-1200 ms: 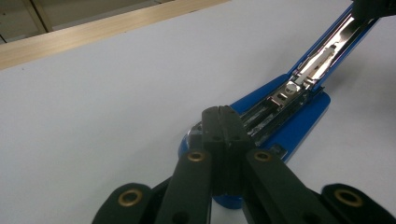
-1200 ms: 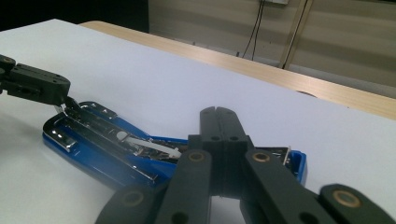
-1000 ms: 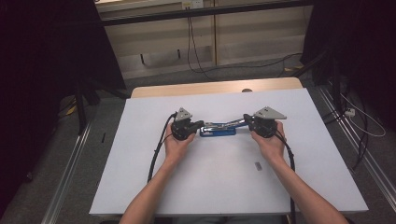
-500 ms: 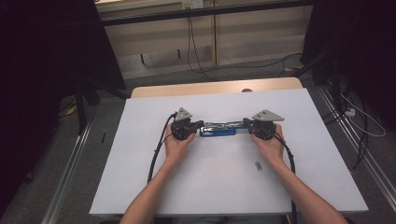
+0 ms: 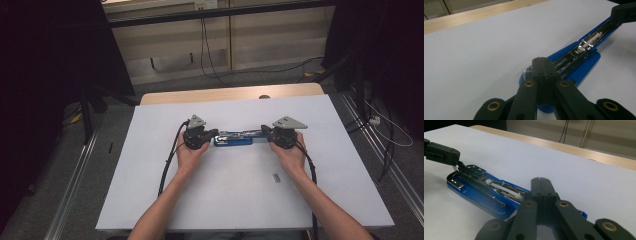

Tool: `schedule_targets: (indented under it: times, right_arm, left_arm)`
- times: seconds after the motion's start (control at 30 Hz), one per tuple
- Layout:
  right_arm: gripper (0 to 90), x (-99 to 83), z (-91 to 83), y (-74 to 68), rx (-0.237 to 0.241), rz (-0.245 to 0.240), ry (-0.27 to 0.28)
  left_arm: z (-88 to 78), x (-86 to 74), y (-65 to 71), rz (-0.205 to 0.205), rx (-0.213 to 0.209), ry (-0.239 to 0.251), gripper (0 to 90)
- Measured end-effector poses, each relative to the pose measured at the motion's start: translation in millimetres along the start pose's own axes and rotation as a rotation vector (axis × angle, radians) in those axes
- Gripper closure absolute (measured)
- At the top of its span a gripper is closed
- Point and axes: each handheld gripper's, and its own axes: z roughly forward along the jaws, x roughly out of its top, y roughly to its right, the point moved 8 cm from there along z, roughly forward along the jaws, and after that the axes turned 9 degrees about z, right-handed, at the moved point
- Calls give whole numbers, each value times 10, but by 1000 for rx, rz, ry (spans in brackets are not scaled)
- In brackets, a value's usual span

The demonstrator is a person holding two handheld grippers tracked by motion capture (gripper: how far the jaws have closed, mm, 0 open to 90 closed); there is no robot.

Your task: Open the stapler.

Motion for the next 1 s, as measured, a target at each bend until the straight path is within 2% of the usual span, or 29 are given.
schedule_targets:
  times: [0.2,0.37,0.47,0.67,0.77,0.93,1.0]
  right_arm:
    - [900,33,-17,-11,17,7,15]
    - [874,55,-40,-11,29,21,27]
    - [849,65,-52,5,35,29,33]
    - [752,87,-83,-6,52,46,43]
    - [609,109,-106,-12,55,63,51]
    - [451,95,-127,-8,57,80,36]
    - [390,98,-137,-1,51,81,36]
  left_arm:
    - [-11,38,14,11,9,12,900]
    - [-7,56,33,0,8,27,900]
    - [-10,67,54,10,3,36,851]
    - [-102,174,68,-5,12,82,657]
    - [-151,179,69,6,25,73,521]
    - [-218,133,71,-14,37,65,351]
    - [-238,91,72,-4,46,53,276]
